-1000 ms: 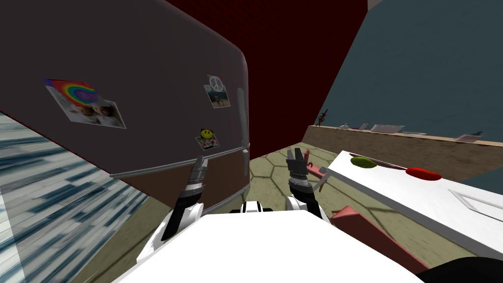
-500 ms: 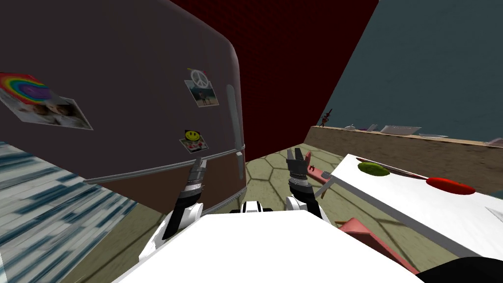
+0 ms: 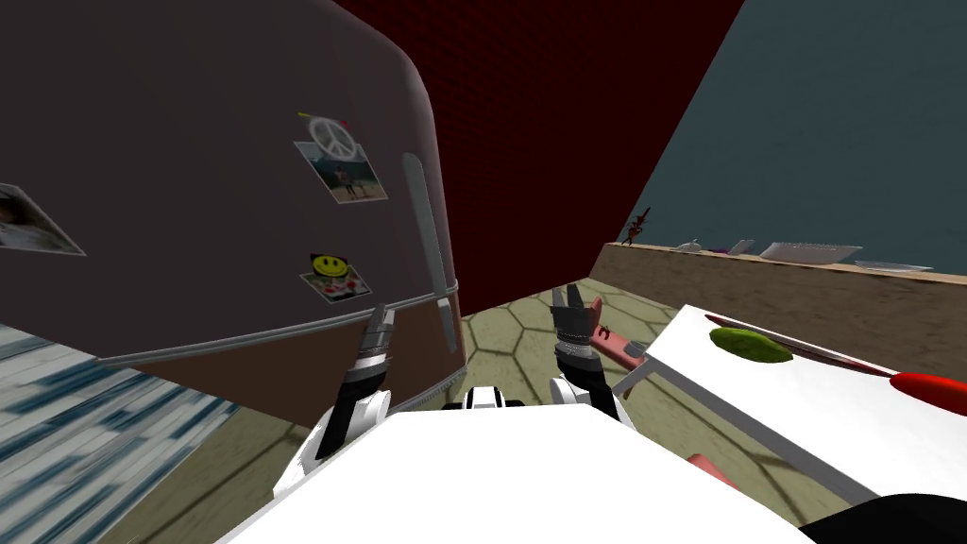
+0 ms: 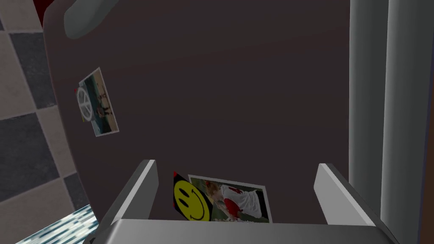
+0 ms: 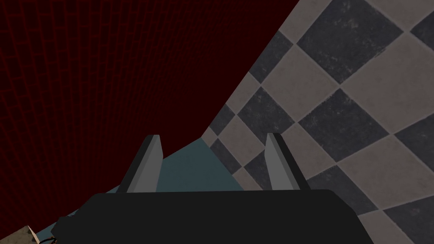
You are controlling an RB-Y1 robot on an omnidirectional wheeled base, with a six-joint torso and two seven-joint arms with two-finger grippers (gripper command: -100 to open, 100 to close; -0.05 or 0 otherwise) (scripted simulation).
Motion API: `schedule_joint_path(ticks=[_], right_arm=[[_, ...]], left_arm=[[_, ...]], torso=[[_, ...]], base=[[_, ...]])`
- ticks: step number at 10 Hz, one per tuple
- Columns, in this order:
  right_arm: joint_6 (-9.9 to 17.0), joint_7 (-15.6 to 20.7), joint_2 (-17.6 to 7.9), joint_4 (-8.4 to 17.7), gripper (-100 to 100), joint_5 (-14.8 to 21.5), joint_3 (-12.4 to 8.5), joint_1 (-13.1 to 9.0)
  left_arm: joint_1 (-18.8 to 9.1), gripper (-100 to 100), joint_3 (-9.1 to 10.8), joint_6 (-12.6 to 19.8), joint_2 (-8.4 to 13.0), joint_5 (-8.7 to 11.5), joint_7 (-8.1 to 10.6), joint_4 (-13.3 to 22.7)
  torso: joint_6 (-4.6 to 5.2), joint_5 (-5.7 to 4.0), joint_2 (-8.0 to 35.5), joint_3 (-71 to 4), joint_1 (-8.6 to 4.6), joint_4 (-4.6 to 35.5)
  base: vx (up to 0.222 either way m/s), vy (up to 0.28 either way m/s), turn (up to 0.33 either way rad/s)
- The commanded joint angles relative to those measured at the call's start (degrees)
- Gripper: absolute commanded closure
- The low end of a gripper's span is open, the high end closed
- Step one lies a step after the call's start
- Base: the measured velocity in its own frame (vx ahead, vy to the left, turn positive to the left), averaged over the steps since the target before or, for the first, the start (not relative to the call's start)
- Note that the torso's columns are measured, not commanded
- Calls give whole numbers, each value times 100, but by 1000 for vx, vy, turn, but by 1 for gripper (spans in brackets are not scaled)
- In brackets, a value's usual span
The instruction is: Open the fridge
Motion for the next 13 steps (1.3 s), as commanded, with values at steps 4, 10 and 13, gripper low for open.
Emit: schedule_joint_path(ticks=[4, 10, 13], right_arm=[[0, 0, 1, 0, 0, 0, 1, 0], [0, 0, 0, 0, 0, 0, -1, 0], [1, 0, -2, 0, 0, 0, -2, -2]], left_arm=[[-194, -100, 192, -338, -144, 121, -88, 541], [-327, -100, 326, -583, -691, 207, -156, 930], [-327, -100, 425, -625, -805, 234, -185, 882]], torso=[[0, -5, 4, 2, -20, 1], [11, -1, 7, 6, -22, -1], [73, 17, -35, -13, -78, -37]], base=[[126, -227, 70], [104, -168, 67], [23, -28, 29]])
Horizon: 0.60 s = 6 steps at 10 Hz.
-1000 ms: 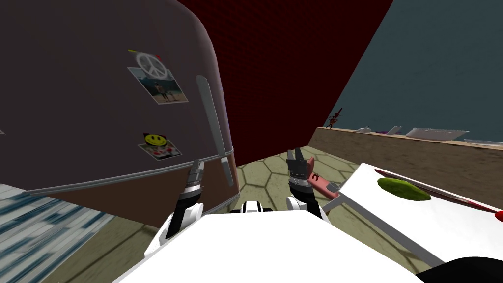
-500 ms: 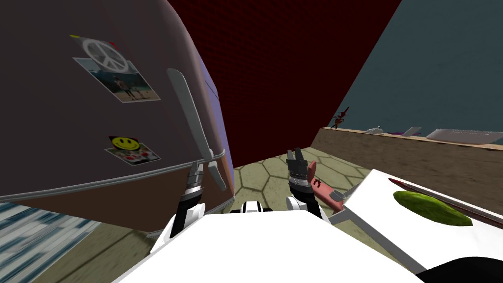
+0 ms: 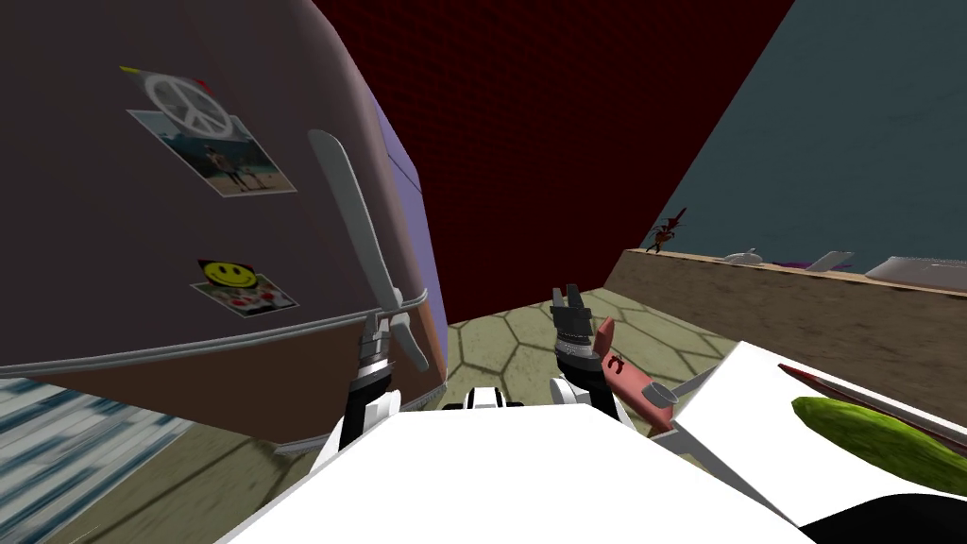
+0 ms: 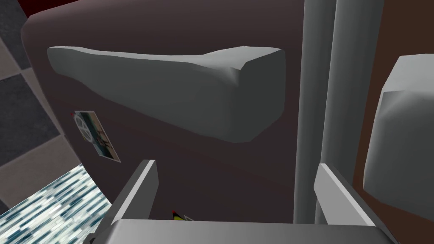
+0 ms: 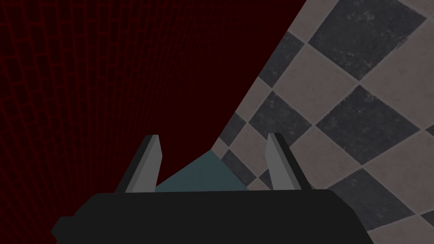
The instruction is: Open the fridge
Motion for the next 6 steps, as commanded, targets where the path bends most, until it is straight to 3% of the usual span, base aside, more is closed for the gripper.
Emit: schedule_joint_path(ticks=[1, 4, 5, 6], right_arm=[[0, 0, 0, 0, 0, 0, 0, 0], [0, 0, 0, 0, 0, 0, 0, 0], [0, 0, 0, 0, 0, 0, 0, 0], [0, 0, 0, 0, 0, 0, 0, 0]], left_arm=[[-34, -100, 59, 197, 23, 39, -3, -161], [-82, -100, 113, 448, 59, 82, 4, -347], [-65, -100, 108, 361, 62, 77, 11, -288], [-34, 100, 59, 197, 23, 39, -3, -161]], torso=[[-25, -13, 1, -4, 13, 11], [-65, -19, 25, 7, 66, 35], [-69, -18, 27, 8, 69, 35], [-69, -17, 31, 11, 67, 35]], base=[[15, 19, 36], [31, 10, 15], [12, 6, 6], [-18, -6, -35]])
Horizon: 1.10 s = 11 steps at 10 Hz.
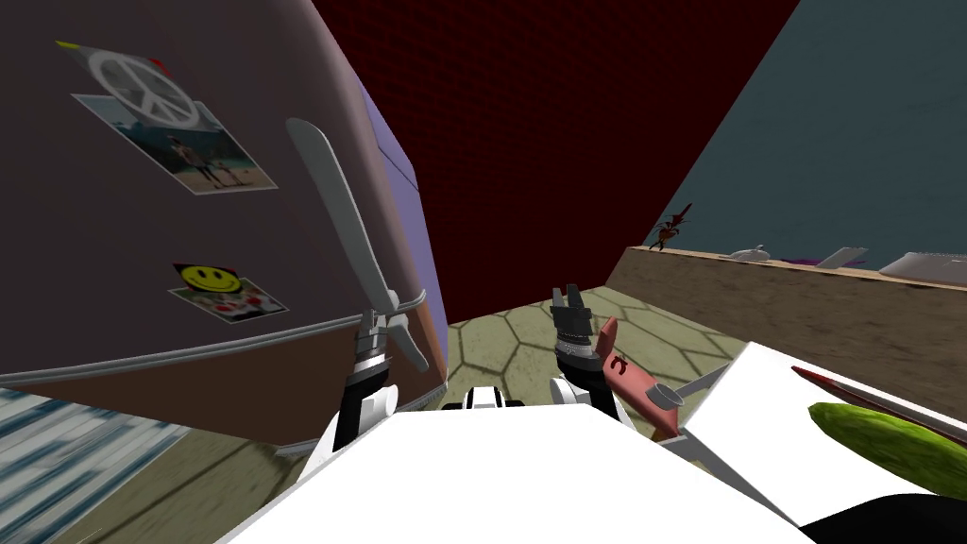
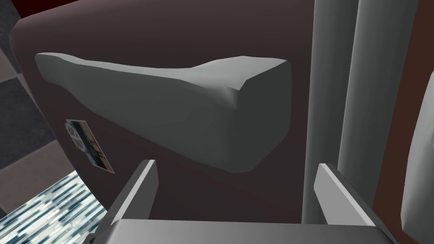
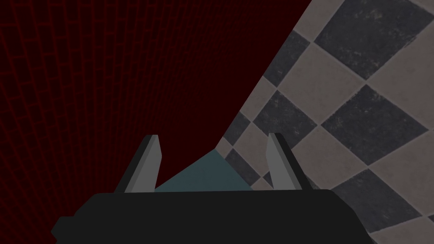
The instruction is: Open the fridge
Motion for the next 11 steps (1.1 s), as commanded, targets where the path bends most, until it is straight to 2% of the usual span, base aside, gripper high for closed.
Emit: schedule_joint_path(ticks=[1, 2, 3, 4, 7, 9, 11], right_arm=[[0, 0, 0, 0, 0, 0, 0, 0], [0, 0, 0, 0, 0, 0, 0, -1], [0, 0, 0, 0, 0, 0, 0, -1], [0, 0, 0, 0, 0, 0, 0, 0], [0, 0, 0, 0, 0, 0, 0, 0], [0, 0, 0, 0, 0, 0, 0, 0], [0, 0, 0, 0, 0, 0, 0, 0]], left_arm=[[41, 100, -63, -234, -49, -50, -19, 180], [71, 100, -95, -384, -71, -76, -23, 292], [38, 100, -67, -322, -54, -59, -23, 271], [43, -100, -67, -337, 202, -68, -26, 270], [47, -100, -53, -264, 523, -90, -41, 210], [47, -100, -29, -74, 483, -145, -73, 116], [46, -100, -4, 121, 499, -202, -105, 26]], torso=[[0, -1, 7, 4, -5, 2], [11, 6, -11, -5, -1, -9], [8, -1, -16, -11, -8, -7], [-1, -4, -15, -11, -6, -3], [-3, -13, 2, -3, -2, 11], [2, 5, -42, -28, 27, -10], [-4, -2, -11, -8, 0, -2]], base=[[-36, -13, -3], [-43, -18, -30], [-21, -7, -9], [-6, -5, 1], [-8, -16, 5], [-13, -30, -11], [2, -27, -1]])
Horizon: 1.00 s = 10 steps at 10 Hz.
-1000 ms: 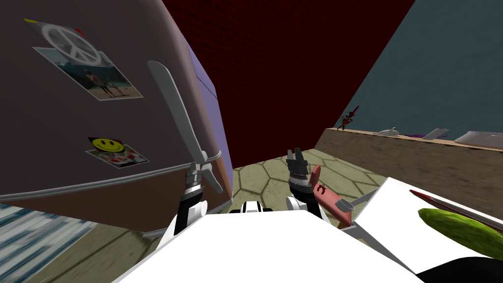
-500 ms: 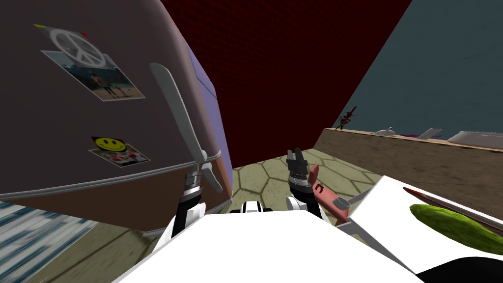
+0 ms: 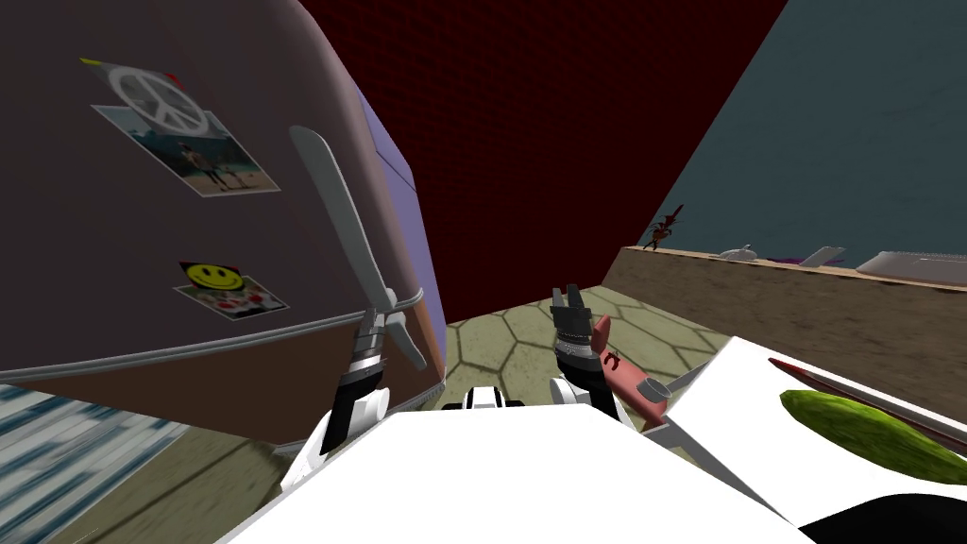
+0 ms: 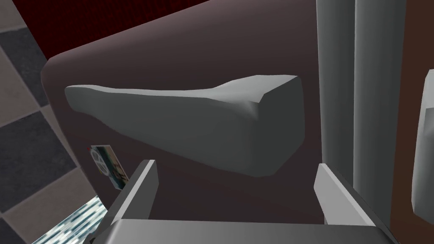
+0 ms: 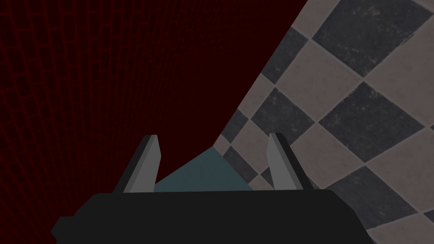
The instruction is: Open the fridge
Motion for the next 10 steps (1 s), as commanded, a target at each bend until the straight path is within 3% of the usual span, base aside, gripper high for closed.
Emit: schedule_joint_path(ticks=[1, 2, 3, 7, 8, 9, 10], right_arm=[[0, 0, 0, 0, 0, 0, 0, 0], [0, 0, 0, 0, 0, 0, 0, 0], [0, 0, 0, 0, 0, 0, 0, -1], [0, 0, 0, 0, 0, 0, 0, 0], [0, 0, 0, 0, 0, 0, 0, 0], [0, 0, 0, 0, 0, 0, 0, 0], [0, 0, 0, 0, 0, 0, 0, -1]], left_arm=[[-7, -100, 28, 270, -9, -75, -45, -104], [-12, -100, 36, 373, -110, -103, -58, -123], [-2, -100, 30, 298, -63, -85, -47, -115], [-32, -100, 136, 804, 49, -5, -4, -537], [-27, -100, 117, 706, 31, -19, -14, -457], [-16, 100, 83, 562, -11, -47, -27, -328], [-10, 100, 62, 465, -35, -63, -36, -244]], torso=[[0, -3, 15, 10, -10, 5], [0, -4, 22, 15, -12, 7], [0, -3, 25, 16, -10, 7], [0, -1, 5, 3, -1, 2], [0, -2, 11, 7, -6, 3], [1, -1, 22, 14, -7, 5], [2, -3, 34, 21, -8, 10]], base=[[-1, -37, -1], [-13, -39, -2], [-7, -18, 0], [41, -1, 1], [21, -1, 2], [-27, 0, 1], [-49, 5, 0]])
